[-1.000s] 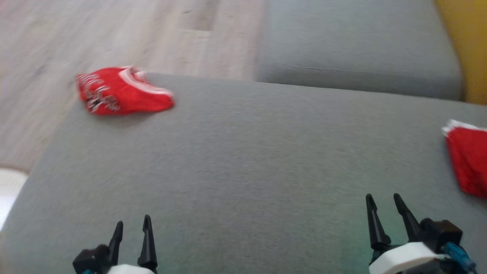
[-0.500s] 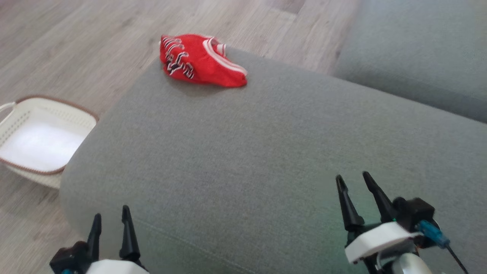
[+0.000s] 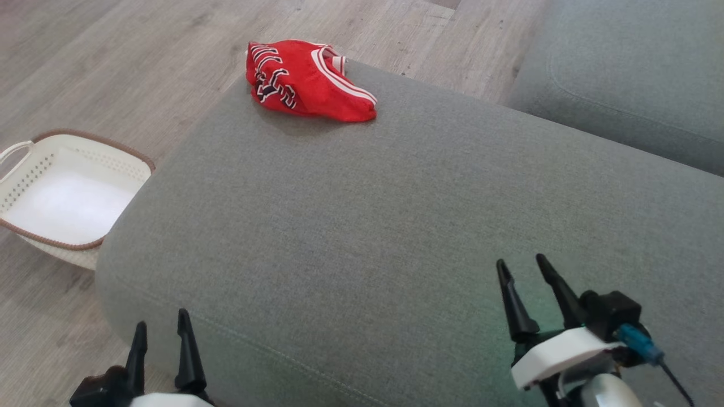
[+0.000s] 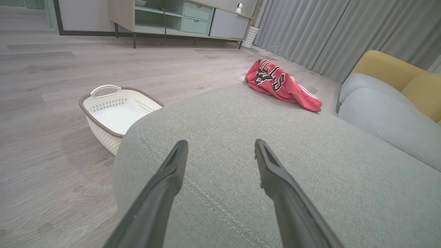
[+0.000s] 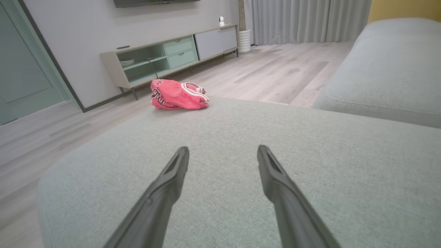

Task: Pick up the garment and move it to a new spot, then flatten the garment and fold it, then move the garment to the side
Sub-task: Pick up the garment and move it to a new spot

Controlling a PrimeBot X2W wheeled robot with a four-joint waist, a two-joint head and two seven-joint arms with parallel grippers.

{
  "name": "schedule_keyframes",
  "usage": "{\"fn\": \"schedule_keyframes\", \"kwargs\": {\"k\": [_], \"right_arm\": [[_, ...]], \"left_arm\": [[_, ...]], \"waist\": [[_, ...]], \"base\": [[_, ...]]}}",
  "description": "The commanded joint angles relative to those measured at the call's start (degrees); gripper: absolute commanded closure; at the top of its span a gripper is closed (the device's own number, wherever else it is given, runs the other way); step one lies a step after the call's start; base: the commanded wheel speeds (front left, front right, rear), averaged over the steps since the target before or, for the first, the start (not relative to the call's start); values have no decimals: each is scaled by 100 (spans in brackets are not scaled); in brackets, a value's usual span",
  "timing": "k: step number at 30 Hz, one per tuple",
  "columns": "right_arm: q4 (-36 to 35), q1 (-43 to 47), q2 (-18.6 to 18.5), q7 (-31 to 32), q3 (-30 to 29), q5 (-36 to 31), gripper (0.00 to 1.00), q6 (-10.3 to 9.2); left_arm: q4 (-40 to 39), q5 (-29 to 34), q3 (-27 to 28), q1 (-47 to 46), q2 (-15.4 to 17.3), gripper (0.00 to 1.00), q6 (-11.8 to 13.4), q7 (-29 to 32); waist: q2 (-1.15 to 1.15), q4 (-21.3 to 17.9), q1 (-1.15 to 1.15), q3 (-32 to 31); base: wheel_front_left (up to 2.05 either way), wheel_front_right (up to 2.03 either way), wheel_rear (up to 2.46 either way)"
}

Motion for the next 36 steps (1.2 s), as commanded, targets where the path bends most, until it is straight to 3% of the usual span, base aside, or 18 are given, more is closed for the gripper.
{"fn": "schedule_keyframes", "kwargs": {"k": [1,6,12,20,28,36], "right_arm": [[-207,-188,-37,-82,29,-66,0,37],[-431,-38,-37,-44,-344,-181,0,37],[-1094,-335,-37,324,-561,-617,0,37],[-2002,-978,-37,851,-514,-1027,0,37],[-2850,-1298,-37,1367,-589,-1524,0,37],[-3694,-1310,-37,1718,-680,-1730,0,37]], "left_arm": [[-178,34,171,-268,48,0,-39,-31],[-483,68,228,-722,278,0,-182,137],[-867,154,521,-2106,1038,0,-526,761],[67,228,924,-4558,1799,0,-821,1605],[1631,163,860,-6126,1803,0,-911,2309],[3047,-134,851,-6635,1358,0,-1097,2382]], "waist": [[0,16,0,15],[0,59,0,152],[0,-297,0,905],[0,-1098,0,1799],[0,-1772,0,2589],[0,-2092,0,3435]], "base": [[0,0,0],[0,0,0],[0,0,0],[0,0,0],[0,0,0],[0,0,0]]}}
